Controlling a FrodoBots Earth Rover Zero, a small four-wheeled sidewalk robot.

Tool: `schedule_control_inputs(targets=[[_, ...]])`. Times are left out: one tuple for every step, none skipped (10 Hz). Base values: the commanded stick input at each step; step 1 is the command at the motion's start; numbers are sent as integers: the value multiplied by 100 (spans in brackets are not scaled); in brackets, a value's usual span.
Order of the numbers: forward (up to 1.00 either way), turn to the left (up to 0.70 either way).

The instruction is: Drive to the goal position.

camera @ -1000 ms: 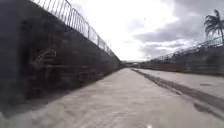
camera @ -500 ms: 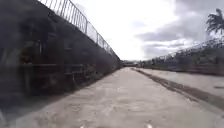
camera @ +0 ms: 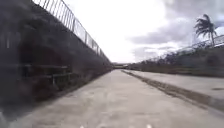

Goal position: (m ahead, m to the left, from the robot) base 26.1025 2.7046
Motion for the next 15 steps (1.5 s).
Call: schedule_control_inputs(targets=[[100, 0], [100, 0], [100, 0], [100, 0], [100, 0], [100, 0], [100, 0], [100, 0], [100, 0], [100, 0], [100, 0], [100, 0], [100, 0], [100, 0], [100, 0]])
